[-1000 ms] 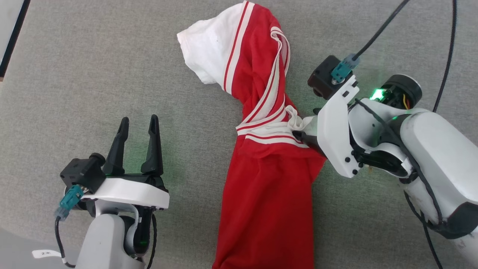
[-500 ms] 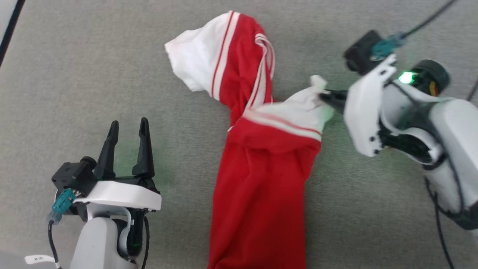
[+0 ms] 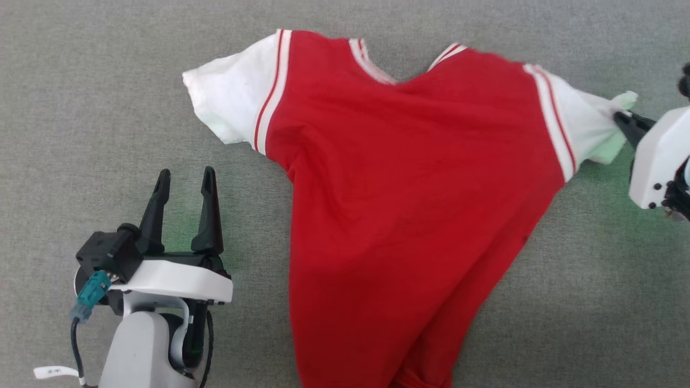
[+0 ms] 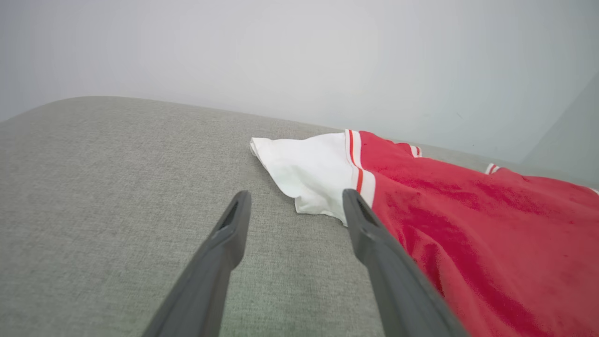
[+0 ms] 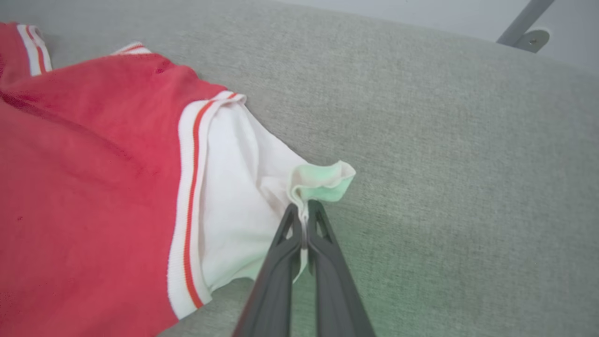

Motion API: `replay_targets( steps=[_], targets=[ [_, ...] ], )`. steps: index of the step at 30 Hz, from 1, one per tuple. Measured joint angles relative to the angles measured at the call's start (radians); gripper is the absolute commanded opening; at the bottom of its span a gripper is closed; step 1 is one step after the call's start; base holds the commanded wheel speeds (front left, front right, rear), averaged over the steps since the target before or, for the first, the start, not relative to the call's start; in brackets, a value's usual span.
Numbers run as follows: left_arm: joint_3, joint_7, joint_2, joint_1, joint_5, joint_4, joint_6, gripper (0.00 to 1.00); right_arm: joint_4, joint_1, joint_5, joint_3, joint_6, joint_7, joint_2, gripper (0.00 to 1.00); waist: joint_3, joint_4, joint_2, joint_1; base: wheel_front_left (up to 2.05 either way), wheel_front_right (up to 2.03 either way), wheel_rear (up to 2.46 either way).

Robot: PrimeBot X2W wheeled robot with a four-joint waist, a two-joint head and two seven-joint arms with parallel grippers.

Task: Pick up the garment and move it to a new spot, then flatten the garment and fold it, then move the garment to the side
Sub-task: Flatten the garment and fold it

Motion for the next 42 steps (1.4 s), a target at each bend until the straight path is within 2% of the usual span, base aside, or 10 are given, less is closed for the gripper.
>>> replay_targets(
  steps=[4, 12, 13, 14, 15, 21, 24, 28, 34, 42],
  targets=[
    [-0.006, 0.000, 0.012, -0.015, 0.001, -0.002, 0.000, 1.00, 0.072, -0.003, -0.071, -0.082, 0.000, -0.059, 0.039, 0.00, 0.016, -0.004, 0.0000, 0.0000, 0.00, 0.00, 0.00],
    [-0.027, 0.000, 0.063, -0.037, 0.008, -0.002, 0.000, 1.00, 0.243, -0.070, -0.221, -0.162, 0.000, -0.180, 0.091, 0.00, 0.037, -0.012, 0.0000, 0.0000, 0.00, 0.00, 0.00],
    [-0.037, 0.000, 0.075, -0.044, 0.015, -0.003, 0.000, 1.00, 0.261, -0.075, -0.230, -0.166, 0.000, -0.199, 0.102, 0.20, 0.037, -0.015, 0.0000, 0.0000, 0.00, 0.00, 0.00],
    [-0.046, 0.000, 0.090, -0.051, 0.019, -0.002, 0.000, 1.00, 0.274, -0.080, -0.235, -0.174, 0.000, -0.222, 0.113, 0.49, 0.037, -0.018, 0.0000, 0.0000, 0.00, 0.00, 0.00],
    [-0.066, 0.000, 0.130, -0.072, 0.019, -0.007, 0.000, 1.00, 0.296, -0.090, -0.247, -0.182, 0.000, -0.261, 0.131, 1.00, 0.038, -0.028, -0.0001, 0.0000, 0.00, 0.00, 0.00],
    [-0.207, 0.013, 0.335, -0.210, 0.010, -0.029, 0.000, 1.00, 0.270, -0.078, -0.236, -0.188, 0.000, -0.402, 0.152, 1.00, 0.036, -0.074, -0.0001, 0.0001, 0.00, 0.00, 0.00],
    [-0.323, 0.095, 0.462, -0.324, -0.043, -0.017, 0.000, 1.00, 0.208, -0.046, -0.193, -0.175, 0.000, -0.476, 0.179, 1.00, 0.037, -0.108, 0.0000, 0.0000, 0.00, 0.00, 0.00],
    [-0.524, 0.240, 0.628, -0.478, -0.183, 0.027, -0.003, 1.00, 0.107, 0.012, -0.170, -0.137, 0.000, -0.551, 0.203, 1.00, 0.045, -0.164, 0.0000, 0.0000, 0.00, 0.00, 0.00],
    [-0.771, 0.506, 0.799, -0.688, -0.550, 0.071, -0.003, 1.00, -0.011, 0.097, -0.155, -0.093, 0.000, -0.575, 0.256, 1.00, 0.067, -0.257, 0.0000, 0.0000, 0.00, 0.00, 0.00],
    [-0.926, 0.741, 0.919, -0.873, -0.746, 0.194, -0.003, 1.00, -0.103, 0.131, -0.156, -0.038, 0.000, -0.553, 0.294, 1.00, 0.116, -0.350, 0.0000, 0.0000, 0.00, 0.00, 0.00]
  ],
)
